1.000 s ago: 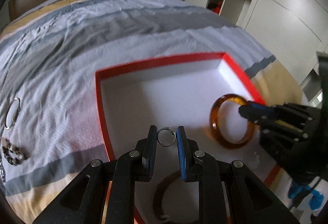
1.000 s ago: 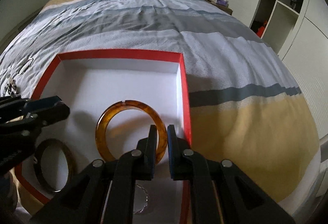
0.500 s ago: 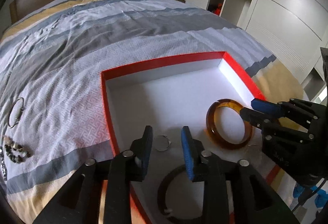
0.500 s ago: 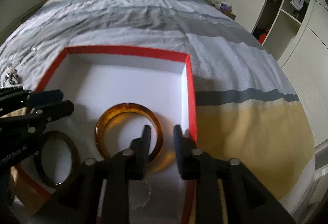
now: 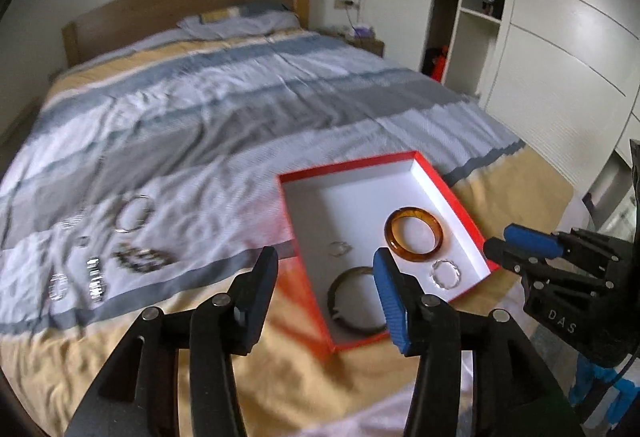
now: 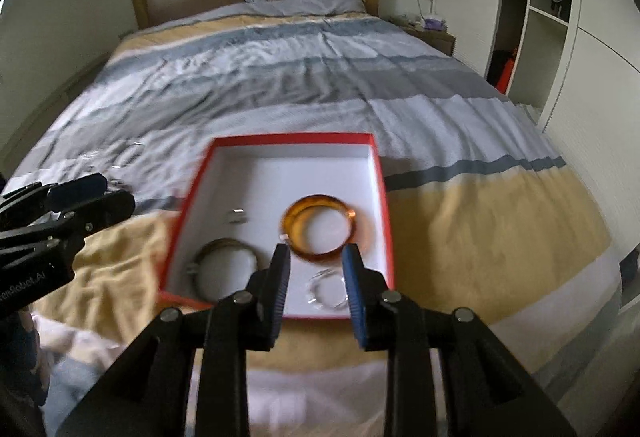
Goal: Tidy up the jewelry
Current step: 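Withdraw both open tools from the box and pause above the bed, then grasp a silver twisted hoop with left tool while right tool grasps the silver watch, then carry the hoop and watch toward the red box with both tools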
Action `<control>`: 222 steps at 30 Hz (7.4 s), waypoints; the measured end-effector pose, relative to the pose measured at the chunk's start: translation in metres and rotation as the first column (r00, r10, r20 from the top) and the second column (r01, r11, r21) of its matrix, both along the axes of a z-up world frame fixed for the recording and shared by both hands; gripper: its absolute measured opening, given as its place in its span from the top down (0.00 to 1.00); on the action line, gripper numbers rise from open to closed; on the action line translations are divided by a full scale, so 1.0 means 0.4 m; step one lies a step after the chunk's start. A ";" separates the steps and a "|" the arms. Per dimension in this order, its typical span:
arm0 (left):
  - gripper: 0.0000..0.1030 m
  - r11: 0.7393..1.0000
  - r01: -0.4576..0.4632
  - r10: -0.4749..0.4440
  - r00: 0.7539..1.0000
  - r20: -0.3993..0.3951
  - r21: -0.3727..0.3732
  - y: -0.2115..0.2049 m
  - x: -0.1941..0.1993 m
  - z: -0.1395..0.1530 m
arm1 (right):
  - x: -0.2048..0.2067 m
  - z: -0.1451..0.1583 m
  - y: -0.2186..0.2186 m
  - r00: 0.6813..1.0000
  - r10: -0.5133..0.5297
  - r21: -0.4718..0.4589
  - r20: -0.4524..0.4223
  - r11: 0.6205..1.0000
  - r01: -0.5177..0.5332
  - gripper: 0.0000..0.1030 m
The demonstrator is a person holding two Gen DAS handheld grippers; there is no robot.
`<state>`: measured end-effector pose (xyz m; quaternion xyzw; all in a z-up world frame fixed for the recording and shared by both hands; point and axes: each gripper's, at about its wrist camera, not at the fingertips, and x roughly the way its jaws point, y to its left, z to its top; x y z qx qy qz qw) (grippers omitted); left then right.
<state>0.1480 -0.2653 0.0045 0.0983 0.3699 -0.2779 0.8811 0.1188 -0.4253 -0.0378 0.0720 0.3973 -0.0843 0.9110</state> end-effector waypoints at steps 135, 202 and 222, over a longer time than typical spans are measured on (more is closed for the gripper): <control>0.18 0.820 -0.570 0.572 0.818 -0.062 0.045 0.755 0.242 -0.167 | 0.344 -0.088 0.621 0.866 0.496 0.183 0.056 0.848 -0.497 0.59; 0.64 0.993 -0.085 0.075 0.990 -0.115 -0.078 0.207 0.124 -0.069 | 0.132 0.000 0.190 0.975 0.192 0.210 0.116 0.954 -0.213 0.79; 0.64 0.987 0.161 -0.160 0.956 -0.247 -0.014 -0.150 0.120 -0.288 | 0.201 -0.233 -0.121 0.999 0.007 0.172 -0.046 0.985 0.001 0.79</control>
